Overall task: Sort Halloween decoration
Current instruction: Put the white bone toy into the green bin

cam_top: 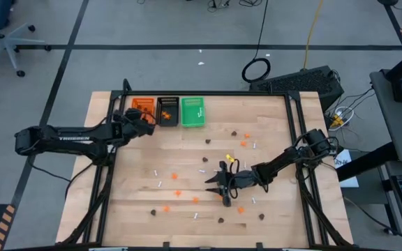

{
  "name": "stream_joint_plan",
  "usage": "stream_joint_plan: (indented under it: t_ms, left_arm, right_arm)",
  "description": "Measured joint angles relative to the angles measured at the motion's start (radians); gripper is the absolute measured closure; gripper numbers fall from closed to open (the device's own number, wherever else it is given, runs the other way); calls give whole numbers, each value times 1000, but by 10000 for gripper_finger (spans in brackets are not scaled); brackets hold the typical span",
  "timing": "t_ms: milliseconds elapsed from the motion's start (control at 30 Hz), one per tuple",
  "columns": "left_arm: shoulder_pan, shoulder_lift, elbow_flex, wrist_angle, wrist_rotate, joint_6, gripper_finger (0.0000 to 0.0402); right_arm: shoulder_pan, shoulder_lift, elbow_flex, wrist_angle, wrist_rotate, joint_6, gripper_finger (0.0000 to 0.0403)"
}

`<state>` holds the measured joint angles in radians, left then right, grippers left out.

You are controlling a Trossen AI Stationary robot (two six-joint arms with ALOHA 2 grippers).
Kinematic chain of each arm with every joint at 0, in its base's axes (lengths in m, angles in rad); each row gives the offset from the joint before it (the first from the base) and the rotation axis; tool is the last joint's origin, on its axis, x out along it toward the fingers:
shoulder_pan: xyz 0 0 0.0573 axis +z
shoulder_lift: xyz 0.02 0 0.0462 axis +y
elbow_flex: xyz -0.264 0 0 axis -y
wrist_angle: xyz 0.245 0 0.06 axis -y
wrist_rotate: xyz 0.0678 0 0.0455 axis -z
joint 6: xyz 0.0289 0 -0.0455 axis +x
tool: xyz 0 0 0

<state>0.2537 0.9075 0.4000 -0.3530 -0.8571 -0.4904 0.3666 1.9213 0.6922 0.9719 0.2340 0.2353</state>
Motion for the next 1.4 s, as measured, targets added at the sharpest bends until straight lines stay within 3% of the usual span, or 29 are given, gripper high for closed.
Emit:
stream_joint_plan:
  t_ms: [233,367,633,833,1033,1400]
  left_arm:
    - [-216,-88,0,152,116,80,220]
    - [-364,-89,0,242,131,114,220]
    - [-628,-35,1,338,126,159,220]
    - [-749,48,1,439,114,233,220]
    - [-783,103,1,511,112,262,220]
    - [-826,191,1,530,112,199,220]
  right_arm:
    - [27,0,0,19,2,52,271]
    - [29,0,0,19,3,60,271]
    - [29,0,0,11,2,156,271]
    - [50,-22,0,-66,3,235,271]
    - [81,-116,28,-315,75,281,271]
    - [123,-279,212,-1010,110,355,271]
